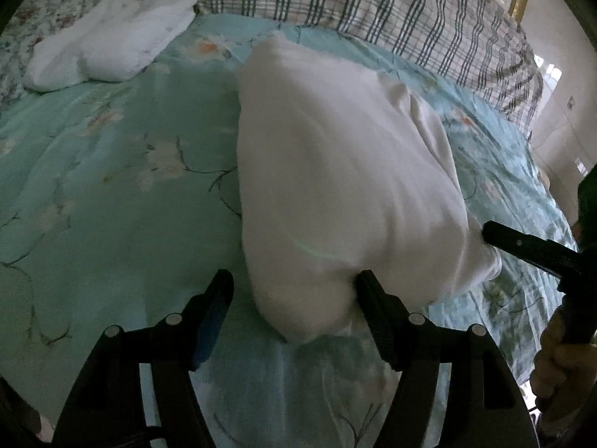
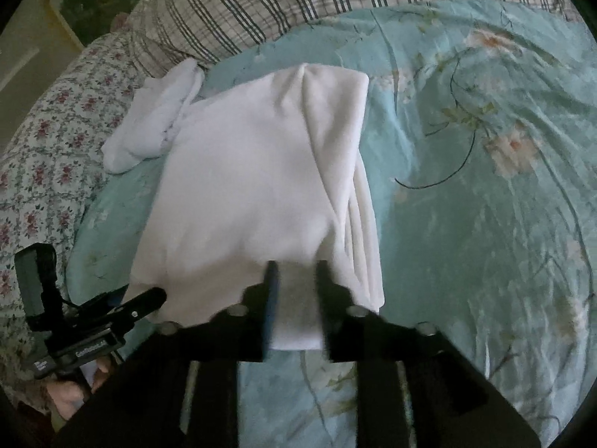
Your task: Fold large clothes
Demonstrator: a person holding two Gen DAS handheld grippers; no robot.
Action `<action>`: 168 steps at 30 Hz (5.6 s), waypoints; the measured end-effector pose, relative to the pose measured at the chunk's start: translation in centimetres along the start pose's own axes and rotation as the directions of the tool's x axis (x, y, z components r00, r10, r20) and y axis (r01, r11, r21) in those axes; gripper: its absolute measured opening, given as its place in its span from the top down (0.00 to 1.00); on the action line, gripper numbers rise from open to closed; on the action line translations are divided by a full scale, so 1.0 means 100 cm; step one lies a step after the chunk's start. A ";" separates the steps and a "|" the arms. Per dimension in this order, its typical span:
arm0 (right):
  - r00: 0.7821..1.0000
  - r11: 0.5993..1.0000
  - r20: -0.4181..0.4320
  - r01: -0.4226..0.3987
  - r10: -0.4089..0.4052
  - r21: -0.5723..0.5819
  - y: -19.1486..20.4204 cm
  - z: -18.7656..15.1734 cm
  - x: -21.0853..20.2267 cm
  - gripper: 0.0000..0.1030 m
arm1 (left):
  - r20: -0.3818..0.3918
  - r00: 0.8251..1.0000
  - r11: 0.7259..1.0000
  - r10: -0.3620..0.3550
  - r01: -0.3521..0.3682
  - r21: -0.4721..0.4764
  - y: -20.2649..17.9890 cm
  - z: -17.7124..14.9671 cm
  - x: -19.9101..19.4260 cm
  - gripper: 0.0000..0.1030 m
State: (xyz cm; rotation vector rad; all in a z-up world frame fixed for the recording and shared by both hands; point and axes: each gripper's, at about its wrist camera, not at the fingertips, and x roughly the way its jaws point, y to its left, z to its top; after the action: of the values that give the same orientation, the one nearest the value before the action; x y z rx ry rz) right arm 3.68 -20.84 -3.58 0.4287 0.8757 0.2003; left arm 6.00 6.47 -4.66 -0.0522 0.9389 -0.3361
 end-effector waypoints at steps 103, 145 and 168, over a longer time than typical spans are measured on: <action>0.997 0.991 -0.068 -0.055 0.047 -0.120 0.027 0.035 0.004 0.00 | 0.021 0.975 0.962 0.220 -0.220 0.163 -0.015 0.049 -0.032 0.01; 0.999 1.000 -0.042 0.022 -0.022 -0.010 -0.012 0.053 0.042 0.74 | -0.013 0.993 0.985 0.121 -0.119 0.124 -0.006 0.058 0.009 0.01; 0.999 0.970 -0.049 0.006 -0.018 -0.243 0.047 -0.024 -0.047 0.22 | 0.010 0.992 0.975 0.125 -0.125 0.183 -0.018 -0.003 -0.079 0.01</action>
State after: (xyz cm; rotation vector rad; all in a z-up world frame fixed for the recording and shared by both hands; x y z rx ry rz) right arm -1.08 -17.53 0.41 0.1899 0.8906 0.3047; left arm 0.99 7.25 1.72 0.1761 0.9043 -0.3045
